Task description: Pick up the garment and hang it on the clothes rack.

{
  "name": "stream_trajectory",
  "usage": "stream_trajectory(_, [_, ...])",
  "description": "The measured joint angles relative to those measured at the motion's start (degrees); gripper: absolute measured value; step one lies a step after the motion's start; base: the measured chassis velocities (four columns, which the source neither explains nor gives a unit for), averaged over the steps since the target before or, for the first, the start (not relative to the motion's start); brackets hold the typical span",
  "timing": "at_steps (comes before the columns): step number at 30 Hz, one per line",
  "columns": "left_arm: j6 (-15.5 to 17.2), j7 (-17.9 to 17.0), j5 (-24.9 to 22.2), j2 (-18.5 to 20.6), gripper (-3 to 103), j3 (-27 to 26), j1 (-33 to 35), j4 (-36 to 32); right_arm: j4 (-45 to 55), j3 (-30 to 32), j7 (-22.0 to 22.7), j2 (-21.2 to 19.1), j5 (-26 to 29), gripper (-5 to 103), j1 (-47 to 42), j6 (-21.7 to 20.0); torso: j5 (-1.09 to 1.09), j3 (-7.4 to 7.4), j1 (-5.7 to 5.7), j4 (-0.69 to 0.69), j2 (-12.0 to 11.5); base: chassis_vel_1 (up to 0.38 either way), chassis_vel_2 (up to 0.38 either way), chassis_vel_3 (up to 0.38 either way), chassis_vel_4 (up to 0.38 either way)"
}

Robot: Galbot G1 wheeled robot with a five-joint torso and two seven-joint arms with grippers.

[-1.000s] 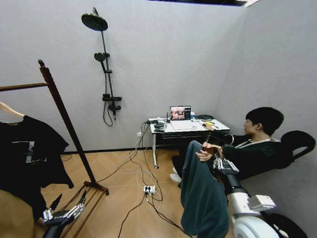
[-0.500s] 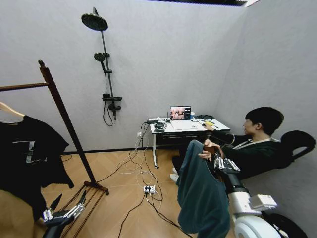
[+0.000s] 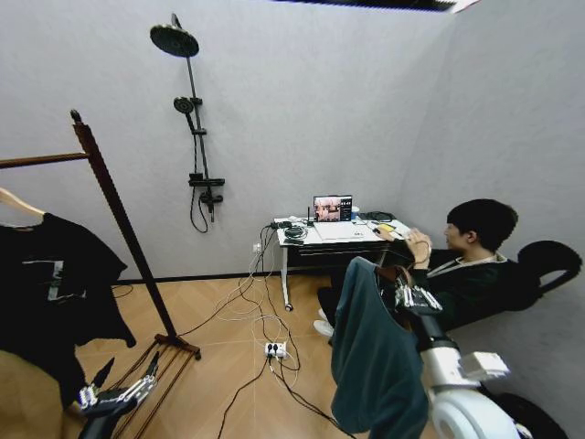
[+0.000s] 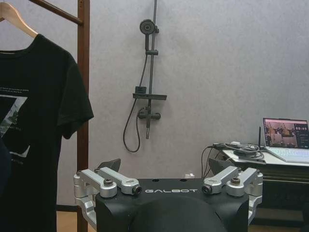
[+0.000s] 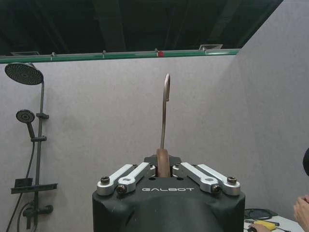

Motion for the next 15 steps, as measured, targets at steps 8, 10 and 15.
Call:
stream_trajectory(8, [0.0,0.0,0.0,0.0,100,0.0,0.0,0.0,-3.6,-1.3,-0.1,-5.8,2.1,10,7.0,-1.5,-0.01,0.0,-0.01,-0.01,0.0,0.0,0.0,0.0,0.0])
stream_trajectory(10, [0.0,0.0,0.0,0.0,100,0.0,0.0,0.0,-4.2,-1.6,0.4,-7.2,2.9,10,9.0,-2.0,0.0,0.0,-0.01,0.02,0.0,0.0,0.0,0.0,0.0])
stream_trajectory(15, [0.0,0.0,0.0,0.0,100,0.0,0.0,0.0,-4.7,-2.1,0.0,-8.3,4.2,10,10.4,-2.8,0.01,0.0,0.0,-0.02,0.0,0.0,0.0,0.0,0.0])
